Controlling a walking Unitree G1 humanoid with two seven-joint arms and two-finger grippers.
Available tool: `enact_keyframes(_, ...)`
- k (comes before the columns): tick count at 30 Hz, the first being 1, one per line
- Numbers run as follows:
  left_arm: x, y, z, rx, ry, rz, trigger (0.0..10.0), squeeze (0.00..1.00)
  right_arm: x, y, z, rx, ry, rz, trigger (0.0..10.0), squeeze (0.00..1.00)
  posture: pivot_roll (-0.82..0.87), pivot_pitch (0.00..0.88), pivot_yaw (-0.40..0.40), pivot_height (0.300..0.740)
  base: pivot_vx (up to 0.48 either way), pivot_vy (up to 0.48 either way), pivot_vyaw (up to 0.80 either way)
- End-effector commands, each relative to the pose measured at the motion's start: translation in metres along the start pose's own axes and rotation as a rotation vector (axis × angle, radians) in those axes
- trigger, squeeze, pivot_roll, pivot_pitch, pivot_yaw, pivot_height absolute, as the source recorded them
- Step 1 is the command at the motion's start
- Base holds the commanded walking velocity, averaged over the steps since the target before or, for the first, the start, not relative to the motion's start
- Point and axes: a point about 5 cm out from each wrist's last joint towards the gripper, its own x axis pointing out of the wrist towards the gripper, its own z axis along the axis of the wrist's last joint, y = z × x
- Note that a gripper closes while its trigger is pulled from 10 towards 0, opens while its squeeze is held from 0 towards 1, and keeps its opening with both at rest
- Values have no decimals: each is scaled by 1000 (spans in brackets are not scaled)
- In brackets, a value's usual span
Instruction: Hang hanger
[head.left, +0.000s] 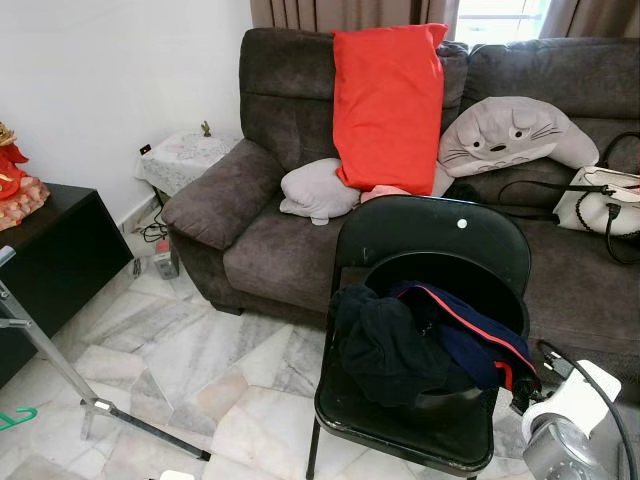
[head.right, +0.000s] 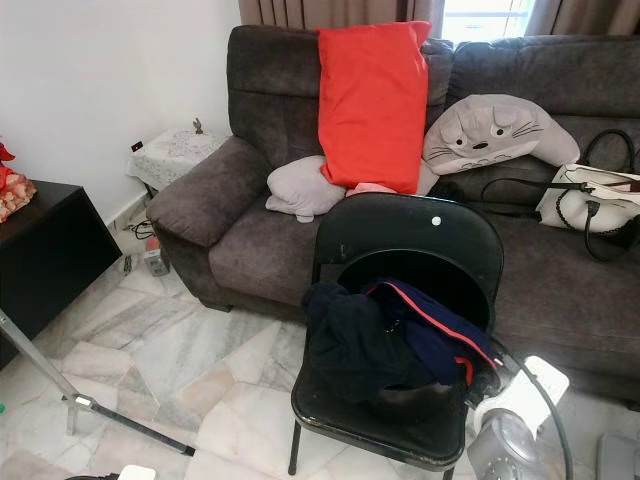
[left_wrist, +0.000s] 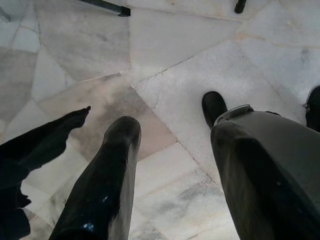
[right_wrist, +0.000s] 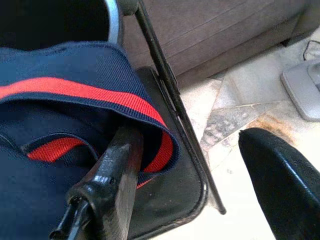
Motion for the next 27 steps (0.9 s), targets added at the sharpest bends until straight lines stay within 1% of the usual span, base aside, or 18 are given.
enact_keyframes(1,-1,6,0,5,2,17,10000,0,2,5,-1,-30,14,23,10000,0,-113,0,101,740,0,0,0)
enact_keyframes(3,-1,7,0,7,2,17,10000,0,6,6,5,-55,-13,31,10000,0,-110,0,103,740,0,0,0)
enact_keyframes(7,-1,7,0,10,2,18,10000,0,9,6,12,-99,-60,41,10000,0,-111,0,106,740,0,0,0)
enact_keyframes(11,-1,7,0,12,2,18,10000,0,10,9,17,-105,-103,73,10000,0,-110,0,106,740,0,0,0)
enact_keyframes(12,-1,7,0,12,2,18,10000,0,8,13,18,-103,-131,114,10000,0,-107,0,106,740,0,0,0)
enact_keyframes(14,-1,7,0,13,2,17,10000,0,7,15,16,-96,-130,141,10000,0,-109,0,107,740,0,0,0)
enact_keyframes(19,-1,7,0,20,3,13,10000,0,4,14,-5,-134,-64,155,10000,0,-109,0,110,740,0,0,0)
enact_keyframes(27,-1,7,1,28,0,14,10000,0,6,13,-7,-149,-67,175,10000,0,-106,0,109,740,0,0,0)
